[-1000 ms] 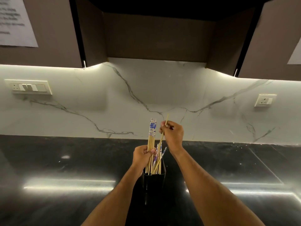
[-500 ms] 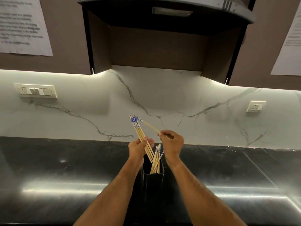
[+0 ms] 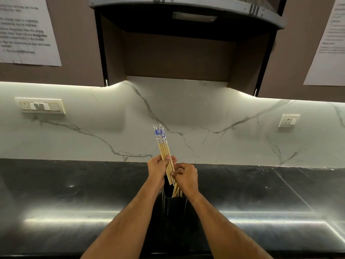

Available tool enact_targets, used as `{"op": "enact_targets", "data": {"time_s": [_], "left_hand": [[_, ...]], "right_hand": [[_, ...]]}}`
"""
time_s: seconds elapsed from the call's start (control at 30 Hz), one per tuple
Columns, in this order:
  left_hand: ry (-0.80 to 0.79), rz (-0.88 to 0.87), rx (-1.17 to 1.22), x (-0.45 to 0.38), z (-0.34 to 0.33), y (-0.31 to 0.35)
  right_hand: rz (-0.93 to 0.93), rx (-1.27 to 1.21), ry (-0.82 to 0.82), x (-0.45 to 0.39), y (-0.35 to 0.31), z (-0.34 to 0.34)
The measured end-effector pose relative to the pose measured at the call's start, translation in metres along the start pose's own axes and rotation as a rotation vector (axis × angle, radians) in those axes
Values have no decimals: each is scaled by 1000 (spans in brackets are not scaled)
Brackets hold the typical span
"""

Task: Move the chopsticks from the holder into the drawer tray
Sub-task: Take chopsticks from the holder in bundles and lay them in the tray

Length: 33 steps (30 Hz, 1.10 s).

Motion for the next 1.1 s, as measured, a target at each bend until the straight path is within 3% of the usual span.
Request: {"op": "enact_targets", "data": {"time_s": [0.17, 0.3, 0.53, 0.73, 1.1], "left_hand": [[16, -36, -68, 6, 7, -4], [-54, -34, -97, 13, 20, -9], [-276, 25, -188, 22, 29, -24], [-376, 52, -267, 29, 29, -21], [-382, 70, -347, 34, 33, -21]], "right_hand": [[-22, -33, -149, -3, 2, 6], [-74, -250, -173, -17, -9, 28], [198, -191, -267, -42, -39, 38], [236, -117, -229, -47, -38, 43], [243, -105, -170, -47, -34, 42]]}}
Point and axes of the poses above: each hand's wrist, its own x-axis away from the middle knuckle, its own z-axis out of the back of the hand, y = z × x, the point moved 1 cm from there along -x, towards the middle knuckle, and after that the axes turned 2 degrees about z, right-handed, at the moved point
